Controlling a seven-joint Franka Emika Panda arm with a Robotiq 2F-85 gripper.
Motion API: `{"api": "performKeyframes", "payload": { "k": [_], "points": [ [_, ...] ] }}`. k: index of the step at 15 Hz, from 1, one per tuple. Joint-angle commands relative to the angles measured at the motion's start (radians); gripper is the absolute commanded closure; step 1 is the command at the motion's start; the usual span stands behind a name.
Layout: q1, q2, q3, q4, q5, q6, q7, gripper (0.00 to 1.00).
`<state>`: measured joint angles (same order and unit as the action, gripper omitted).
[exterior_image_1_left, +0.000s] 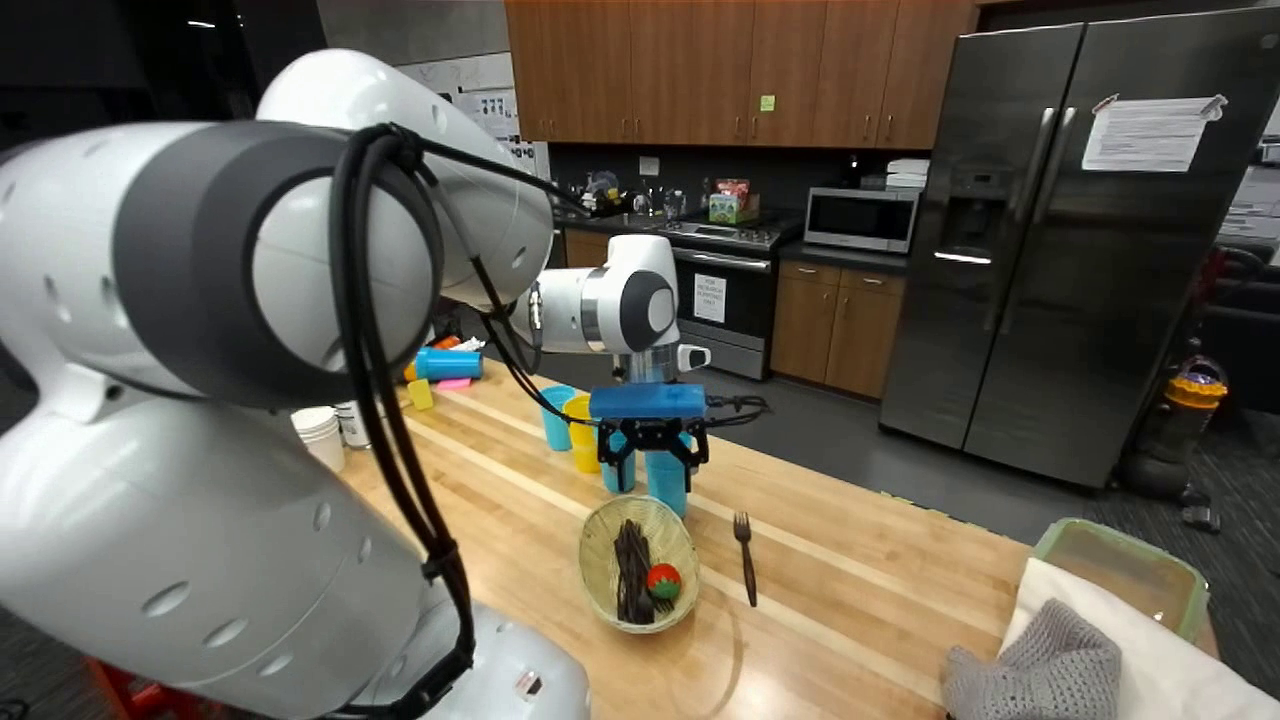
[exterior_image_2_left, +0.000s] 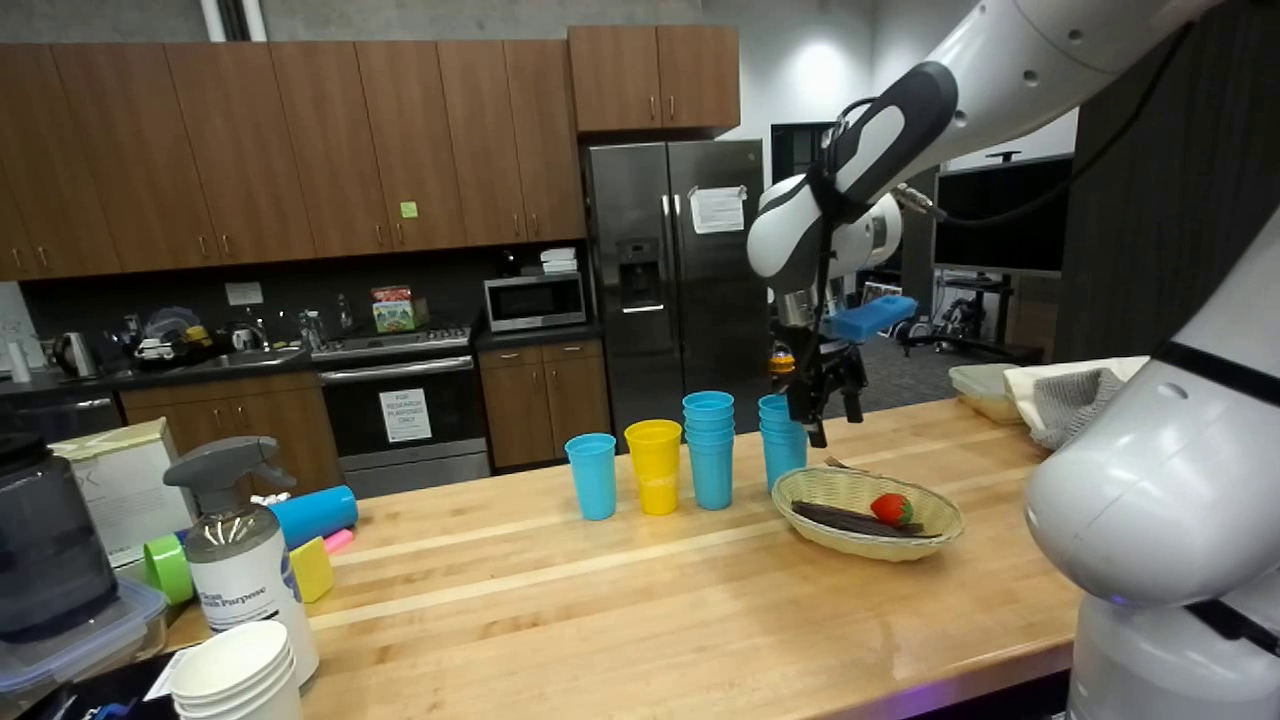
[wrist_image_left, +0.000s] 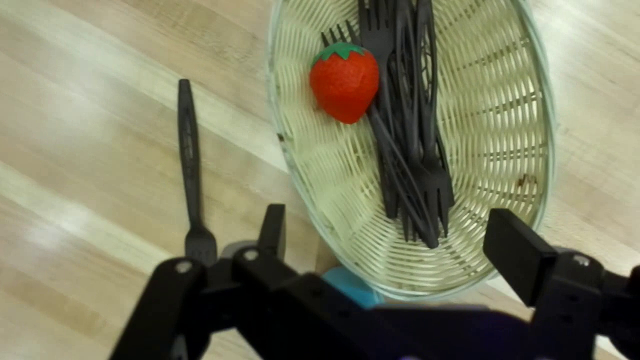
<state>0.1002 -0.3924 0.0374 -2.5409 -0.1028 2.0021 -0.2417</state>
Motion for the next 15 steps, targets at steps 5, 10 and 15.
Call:
{"api": "performKeyframes", "payload": {
  "k": [5,10,15],
  "points": [
    [0.037,0.134,0.008,-0.084,0.192,0.162,0.025,0.00],
    [0.027,0.170,0.015,-0.106,0.230,0.227,0.036,0.00],
    [0.014,0.165,0.015,-0.098,0.202,0.232,0.067,0.00]
  ]
}}
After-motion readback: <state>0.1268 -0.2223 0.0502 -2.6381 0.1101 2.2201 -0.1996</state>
